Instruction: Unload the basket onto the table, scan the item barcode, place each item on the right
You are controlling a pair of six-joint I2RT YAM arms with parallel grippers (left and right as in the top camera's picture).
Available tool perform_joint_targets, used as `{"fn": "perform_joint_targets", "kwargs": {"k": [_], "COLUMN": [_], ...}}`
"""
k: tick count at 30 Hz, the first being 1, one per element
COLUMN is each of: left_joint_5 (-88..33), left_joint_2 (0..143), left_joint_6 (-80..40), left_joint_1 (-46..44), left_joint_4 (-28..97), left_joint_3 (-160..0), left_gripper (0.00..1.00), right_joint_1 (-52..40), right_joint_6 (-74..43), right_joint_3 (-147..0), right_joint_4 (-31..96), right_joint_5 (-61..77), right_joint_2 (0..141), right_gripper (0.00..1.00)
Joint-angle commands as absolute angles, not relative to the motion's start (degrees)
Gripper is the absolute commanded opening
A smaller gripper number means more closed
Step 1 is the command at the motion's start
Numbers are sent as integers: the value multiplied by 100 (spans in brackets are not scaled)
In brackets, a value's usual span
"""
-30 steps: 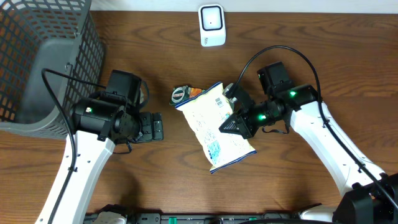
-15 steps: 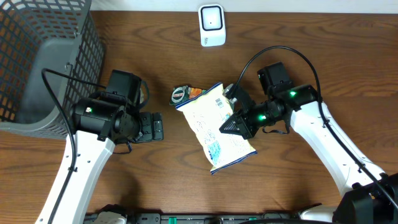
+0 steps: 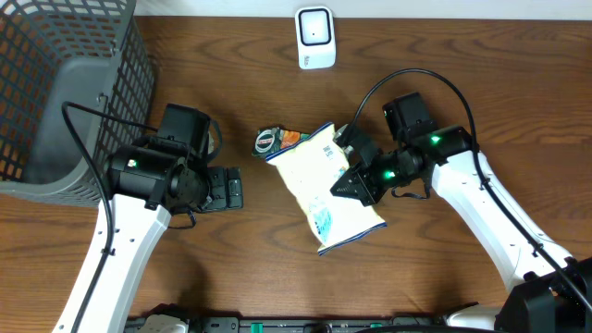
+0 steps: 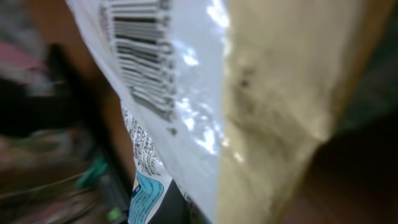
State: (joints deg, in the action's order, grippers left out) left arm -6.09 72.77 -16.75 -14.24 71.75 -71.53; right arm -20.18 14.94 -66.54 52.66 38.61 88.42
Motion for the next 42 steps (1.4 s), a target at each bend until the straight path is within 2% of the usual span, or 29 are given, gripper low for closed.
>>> {"fn": "perform_joint_targets", "kwargs": {"k": [1,5,9,14,21,25,32,34,39,40,42], "left_joint_5": [-659,-659,-659,-659,-659,-659,-659,-659,-659,-659,-659], "left_joint_2": [7297,7297,7297,7297,7297,7297,7297,7297,7297,7297,7297], "left_joint_6": [-1726,-1726,-1726,-1726,-1723,-1726,-1723,-1726,-1726,-1726,-1726], "left_joint_1": [-1404,-1404,-1404,-1404,-1404,-1404,-1404,-1404,-1404,-1404,-1404], "left_joint_4": [7190,7188,7188,7190,7190,7188,7190,7188,7188,7188,7190], "left_joint_3": [-7131,-7131,-7131,-7131,-7131,-7131,-7131,-7131,-7131,-7131,-7131], "left_gripper": [98,98,98,98,98,98,98,98,98,98,98], "right_joint_1": [-2029,-2029,-2029,-2029,-1981,-1973,-2104,-2145,-2375,-2423,-2545], "right_joint_6": [250,-561,-738,-1599,-1815,-1769,-1667,-1662,-1516,-1516,-1518], "right_joint_3": [-6759,-6761,-6759,-6753,-6744,-6744,-6744,-6744,-6746,-6746,-6748], "right_joint_4": [5063,4853,4724,4709,4648,4484,4462,4464,4480,4477,4480], "right_joint_5": [1459,-965,-2071,-4665,-5610,-6600,-6287,-5824,-4311,-4132,-3839], "right_joint_2": [8764,8764,8764,8862,9535,10066,10691,10757,10750,10750,10748], "right_gripper": [1,1,1,1,1,1,1,7,11,15,33]}}
